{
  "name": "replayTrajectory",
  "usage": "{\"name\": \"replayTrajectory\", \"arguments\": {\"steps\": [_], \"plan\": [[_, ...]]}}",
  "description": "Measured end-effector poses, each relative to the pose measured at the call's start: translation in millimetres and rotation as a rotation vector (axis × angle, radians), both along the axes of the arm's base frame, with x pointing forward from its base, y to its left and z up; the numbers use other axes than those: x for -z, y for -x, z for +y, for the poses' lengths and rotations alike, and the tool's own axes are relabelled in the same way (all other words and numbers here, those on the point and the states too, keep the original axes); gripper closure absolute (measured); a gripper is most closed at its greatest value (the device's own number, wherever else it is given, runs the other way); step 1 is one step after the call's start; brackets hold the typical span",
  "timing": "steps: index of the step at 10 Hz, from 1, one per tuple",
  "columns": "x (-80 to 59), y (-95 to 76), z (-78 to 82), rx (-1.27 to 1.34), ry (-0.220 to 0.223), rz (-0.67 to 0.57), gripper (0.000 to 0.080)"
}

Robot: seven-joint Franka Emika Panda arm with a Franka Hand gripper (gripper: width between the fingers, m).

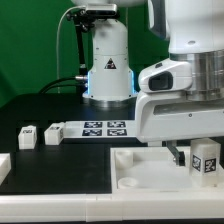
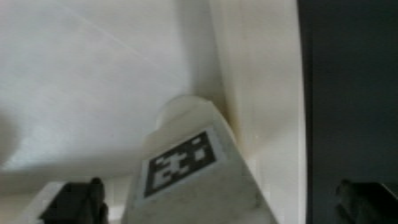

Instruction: Assemble one leg

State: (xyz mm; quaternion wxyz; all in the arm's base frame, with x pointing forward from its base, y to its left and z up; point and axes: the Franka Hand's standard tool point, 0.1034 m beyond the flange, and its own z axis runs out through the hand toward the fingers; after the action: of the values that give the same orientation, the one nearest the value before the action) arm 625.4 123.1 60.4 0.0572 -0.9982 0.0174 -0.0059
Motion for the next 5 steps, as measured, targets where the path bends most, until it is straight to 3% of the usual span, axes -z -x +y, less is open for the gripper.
{"name": "replayTrajectory", "arguments": {"steps": [3, 5], "plan": [[0.0, -0.7, -3.0, -0.240, 0.017, -0.028, 0.0150], [0.1, -0.6, -3.0, -0.238, 0.017, -0.027, 0.0150]]}}
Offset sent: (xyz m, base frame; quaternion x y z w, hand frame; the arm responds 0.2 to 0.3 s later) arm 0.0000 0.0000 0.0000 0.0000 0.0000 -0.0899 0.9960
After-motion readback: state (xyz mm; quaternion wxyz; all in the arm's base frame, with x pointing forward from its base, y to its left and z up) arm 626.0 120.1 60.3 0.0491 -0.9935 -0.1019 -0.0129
